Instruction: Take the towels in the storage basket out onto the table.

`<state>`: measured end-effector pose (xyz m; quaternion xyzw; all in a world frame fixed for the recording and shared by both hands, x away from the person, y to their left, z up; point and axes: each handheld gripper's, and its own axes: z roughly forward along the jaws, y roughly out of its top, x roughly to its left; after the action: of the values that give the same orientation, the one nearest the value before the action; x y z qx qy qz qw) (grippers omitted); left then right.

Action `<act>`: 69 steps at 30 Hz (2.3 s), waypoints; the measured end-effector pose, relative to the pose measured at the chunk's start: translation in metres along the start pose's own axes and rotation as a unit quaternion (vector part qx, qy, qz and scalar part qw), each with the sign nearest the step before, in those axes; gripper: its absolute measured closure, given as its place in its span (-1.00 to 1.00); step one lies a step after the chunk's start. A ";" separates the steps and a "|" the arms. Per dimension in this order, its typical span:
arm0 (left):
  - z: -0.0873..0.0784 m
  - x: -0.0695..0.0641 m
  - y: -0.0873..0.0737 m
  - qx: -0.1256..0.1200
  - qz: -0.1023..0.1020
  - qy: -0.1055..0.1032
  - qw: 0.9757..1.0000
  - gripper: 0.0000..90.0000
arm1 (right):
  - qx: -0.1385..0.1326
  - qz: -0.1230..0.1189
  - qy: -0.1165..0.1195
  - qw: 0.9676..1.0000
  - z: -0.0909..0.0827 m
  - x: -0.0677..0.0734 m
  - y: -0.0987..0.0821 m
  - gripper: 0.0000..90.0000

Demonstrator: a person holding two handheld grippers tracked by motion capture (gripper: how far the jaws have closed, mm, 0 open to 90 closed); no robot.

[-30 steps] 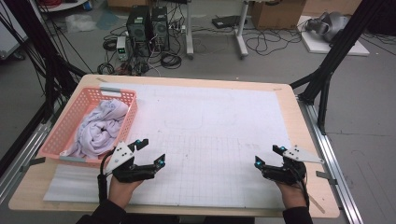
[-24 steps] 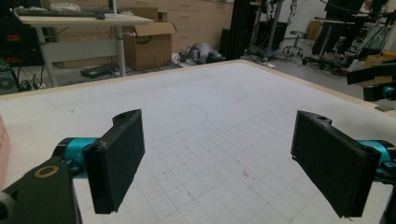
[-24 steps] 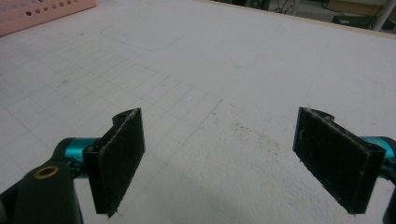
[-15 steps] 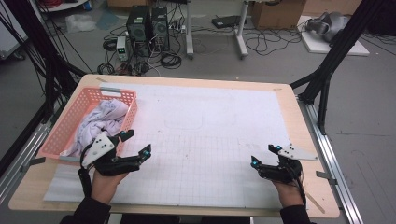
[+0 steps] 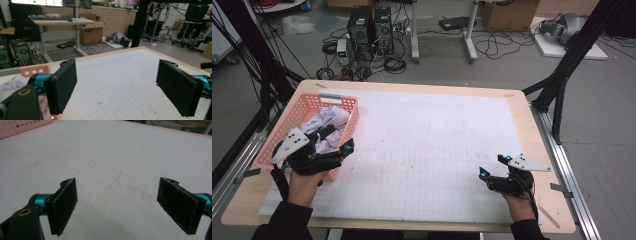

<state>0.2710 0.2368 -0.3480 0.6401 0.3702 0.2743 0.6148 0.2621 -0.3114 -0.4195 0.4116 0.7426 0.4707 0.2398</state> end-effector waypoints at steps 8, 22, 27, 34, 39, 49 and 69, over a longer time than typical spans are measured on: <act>0.004 0.037 0.015 0.024 -0.006 0.030 0.999 -0.62 | 0.003 0.004 -0.003 1.000 0.000 -0.001 0.000 -0.66; 0.017 0.093 0.010 0.124 -0.018 0.101 0.987 -0.63 | 0.003 0.007 -0.005 1.000 -0.001 0.000 0.000 -0.66; 0.023 0.108 0.001 0.164 -0.029 0.120 0.979 -0.61 | 0.005 0.008 -0.003 1.000 -0.001 0.000 -0.001 -0.66; 0.027 0.128 -0.011 0.209 -0.038 0.153 0.965 -0.61 | 0.000 0.006 -0.008 1.000 -0.004 -0.002 -0.001 -0.66; 0.031 0.133 -0.018 0.239 -0.043 0.164 0.956 -0.60 | 0.002 0.009 -0.009 1.000 -0.005 -0.002 -0.001 -0.66; 0.044 0.135 -0.035 0.315 -0.034 0.177 0.932 -0.56 | -0.002 0.005 -0.012 1.000 -0.006 -0.004 -0.001 -0.66; 0.072 0.125 -0.051 0.424 0.001 0.188 0.886 -0.29 | -0.002 0.007 -0.015 1.000 -0.007 -0.003 -0.001 -0.65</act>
<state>0.3942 0.2944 -0.4184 0.7769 0.5590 0.2070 0.2030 0.2580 -0.3173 -0.4174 0.4231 0.7350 0.4678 0.2488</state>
